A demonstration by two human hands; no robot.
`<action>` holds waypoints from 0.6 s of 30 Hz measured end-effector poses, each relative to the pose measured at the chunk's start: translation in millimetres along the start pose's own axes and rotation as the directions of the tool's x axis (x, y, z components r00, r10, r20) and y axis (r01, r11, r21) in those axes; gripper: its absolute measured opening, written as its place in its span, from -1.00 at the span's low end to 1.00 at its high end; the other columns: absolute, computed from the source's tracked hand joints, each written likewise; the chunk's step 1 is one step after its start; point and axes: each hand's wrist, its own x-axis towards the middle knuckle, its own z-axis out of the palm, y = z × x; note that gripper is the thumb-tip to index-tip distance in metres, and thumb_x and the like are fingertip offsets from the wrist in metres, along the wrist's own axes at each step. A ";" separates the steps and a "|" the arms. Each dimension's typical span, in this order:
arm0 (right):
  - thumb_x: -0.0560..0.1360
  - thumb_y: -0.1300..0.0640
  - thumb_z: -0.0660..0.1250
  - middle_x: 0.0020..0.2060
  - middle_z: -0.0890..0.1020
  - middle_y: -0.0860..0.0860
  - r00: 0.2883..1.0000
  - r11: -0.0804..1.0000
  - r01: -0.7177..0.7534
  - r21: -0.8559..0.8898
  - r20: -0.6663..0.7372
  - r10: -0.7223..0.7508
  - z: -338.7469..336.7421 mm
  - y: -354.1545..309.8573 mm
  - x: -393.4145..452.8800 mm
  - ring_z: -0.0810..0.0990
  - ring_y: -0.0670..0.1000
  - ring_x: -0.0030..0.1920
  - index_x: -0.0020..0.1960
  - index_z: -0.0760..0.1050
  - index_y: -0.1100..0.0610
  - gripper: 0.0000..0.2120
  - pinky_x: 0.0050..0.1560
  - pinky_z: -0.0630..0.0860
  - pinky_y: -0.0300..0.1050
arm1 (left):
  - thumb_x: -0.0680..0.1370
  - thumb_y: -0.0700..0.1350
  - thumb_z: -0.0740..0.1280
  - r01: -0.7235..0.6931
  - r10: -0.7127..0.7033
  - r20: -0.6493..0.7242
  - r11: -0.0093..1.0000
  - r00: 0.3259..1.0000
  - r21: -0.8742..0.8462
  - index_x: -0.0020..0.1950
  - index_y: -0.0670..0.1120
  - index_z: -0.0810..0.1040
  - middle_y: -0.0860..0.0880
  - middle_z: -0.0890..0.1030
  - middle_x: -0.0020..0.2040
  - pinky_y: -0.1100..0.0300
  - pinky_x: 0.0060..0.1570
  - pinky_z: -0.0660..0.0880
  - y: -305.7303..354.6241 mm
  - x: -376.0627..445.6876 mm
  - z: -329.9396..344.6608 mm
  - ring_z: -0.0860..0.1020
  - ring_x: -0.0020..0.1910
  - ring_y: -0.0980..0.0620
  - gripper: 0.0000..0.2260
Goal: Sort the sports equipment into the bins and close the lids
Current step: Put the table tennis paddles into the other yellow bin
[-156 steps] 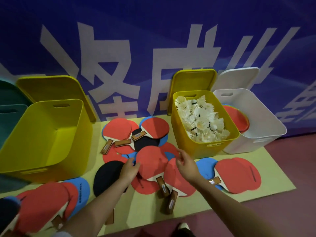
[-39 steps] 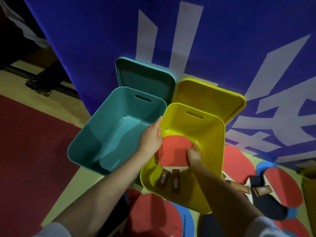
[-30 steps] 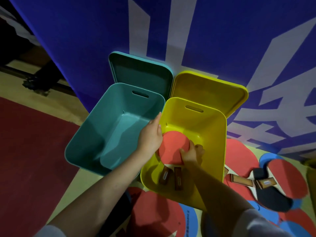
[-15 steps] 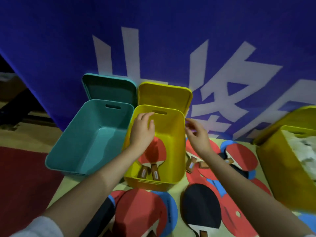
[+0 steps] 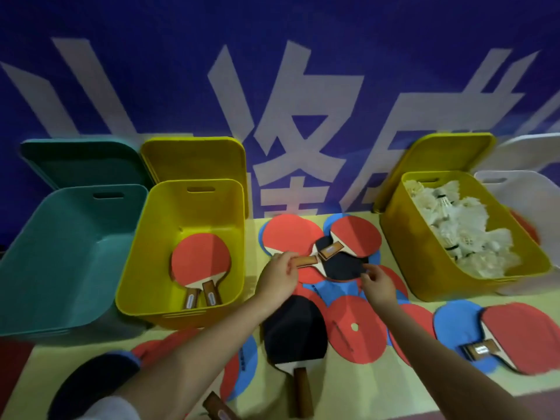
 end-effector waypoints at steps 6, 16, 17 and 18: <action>0.50 0.23 0.25 -0.02 0.60 0.25 0.997 0.998 -0.060 -0.027 0.052 0.062 -3.8 13.8 43.7 0.55 0.28 0.03 0.21 0.46 0.26 -0.70 -0.08 0.36 -0.02 | 0.57 0.02 0.24 0.349 -0.402 0.082 0.865 0.912 0.360 0.38 -0.09 0.38 -0.18 0.49 0.26 0.12 0.19 0.35 -48.2 -16.2 42.9 0.45 0.27 -0.17 -0.60; 0.47 0.04 0.37 0.21 0.51 0.27 0.942 0.947 -0.322 0.007 0.100 0.319 -6.1 -9.9 121.7 0.48 0.31 0.21 0.28 0.36 0.38 -0.46 0.22 0.42 0.10 | 0.37 0.16 0.47 0.549 -0.616 0.043 0.730 0.787 0.406 0.55 0.00 -0.05 -0.16 0.10 0.44 -0.01 0.33 0.31 -67.3 -40.1 82.6 0.07 0.44 -0.19 -0.06; 0.43 -0.04 0.38 0.20 0.51 0.25 0.931 0.934 -0.356 0.040 0.102 0.351 -2.3 -6.0 136.1 0.49 0.29 0.19 0.29 0.37 0.36 -0.39 0.21 0.43 0.08 | 0.36 0.15 0.48 0.555 -0.616 0.017 0.721 0.787 0.416 0.55 0.02 -0.05 -0.16 0.10 0.44 -0.01 0.32 0.31 -67.9 -42.6 85.7 0.08 0.43 -0.20 -0.05; 0.34 -0.16 0.37 0.19 0.52 0.18 0.916 0.920 -0.389 0.044 0.128 0.381 -3.6 -7.5 141.7 0.51 0.26 0.16 0.28 0.39 0.32 -0.29 0.20 0.45 0.07 | 0.34 0.15 0.49 0.565 -0.617 -0.009 0.714 0.787 0.413 0.55 0.04 -0.03 -0.16 0.13 0.42 0.00 0.31 0.31 -66.2 -44.5 87.2 0.10 0.41 -0.20 -0.05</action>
